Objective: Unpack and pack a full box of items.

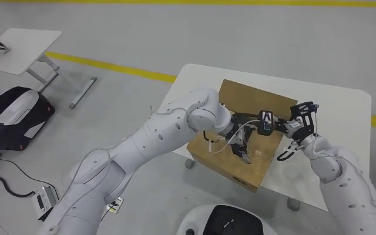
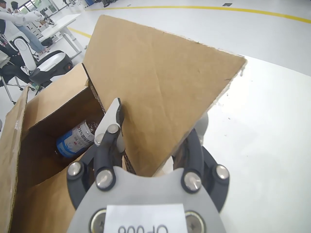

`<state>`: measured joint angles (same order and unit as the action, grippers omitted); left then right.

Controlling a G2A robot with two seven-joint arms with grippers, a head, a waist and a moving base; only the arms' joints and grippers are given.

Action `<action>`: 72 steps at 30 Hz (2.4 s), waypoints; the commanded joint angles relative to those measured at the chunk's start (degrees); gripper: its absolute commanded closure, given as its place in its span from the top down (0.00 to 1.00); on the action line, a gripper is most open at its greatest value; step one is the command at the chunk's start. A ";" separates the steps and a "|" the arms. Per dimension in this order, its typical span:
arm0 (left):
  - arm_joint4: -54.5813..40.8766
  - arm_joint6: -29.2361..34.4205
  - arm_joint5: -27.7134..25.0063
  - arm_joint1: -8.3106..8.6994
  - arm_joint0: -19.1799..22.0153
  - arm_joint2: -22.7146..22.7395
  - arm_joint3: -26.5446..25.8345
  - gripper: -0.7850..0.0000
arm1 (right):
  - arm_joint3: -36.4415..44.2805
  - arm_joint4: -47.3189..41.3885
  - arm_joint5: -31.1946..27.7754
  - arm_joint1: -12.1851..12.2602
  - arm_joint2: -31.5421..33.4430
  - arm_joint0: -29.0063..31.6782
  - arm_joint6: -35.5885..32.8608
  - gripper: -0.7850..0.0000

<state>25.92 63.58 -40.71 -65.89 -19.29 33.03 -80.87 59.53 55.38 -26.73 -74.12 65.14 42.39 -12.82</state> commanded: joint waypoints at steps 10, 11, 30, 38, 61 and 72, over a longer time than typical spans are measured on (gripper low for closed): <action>-0.27 -2.72 -1.00 -3.01 4.68 -6.27 6.88 1.00 | -1.21 0.64 -0.70 -0.33 -0.72 -2.14 1.64 0.00; -0.28 -3.13 -0.96 -3.37 5.09 -6.50 7.62 1.00 | -0.98 0.62 -0.79 -0.32 -0.67 -2.15 1.69 0.00; 0.19 -5.11 -3.76 -8.53 8.77 -10.88 17.16 1.00 | 4.68 3.24 -1.66 0.52 0.72 -0.20 0.87 0.00; -0.77 -5.77 -5.76 -9.90 9.91 -13.63 20.12 1.00 | 5.65 3.77 -1.59 0.72 1.08 0.30 0.91 0.00; -3.88 -10.88 -10.88 -6.35 14.88 -20.52 16.61 0.00 | 4.72 4.10 1.38 0.79 1.79 0.04 1.54 0.00; -7.11 -8.14 -7.96 0.19 13.00 -15.20 6.90 0.31 | 2.25 3.57 2.23 0.53 1.48 -1.31 1.47 0.00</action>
<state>19.32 54.99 -49.13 -66.50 -5.54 17.22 -72.61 61.90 59.00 -24.49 -73.58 66.61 41.23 -11.29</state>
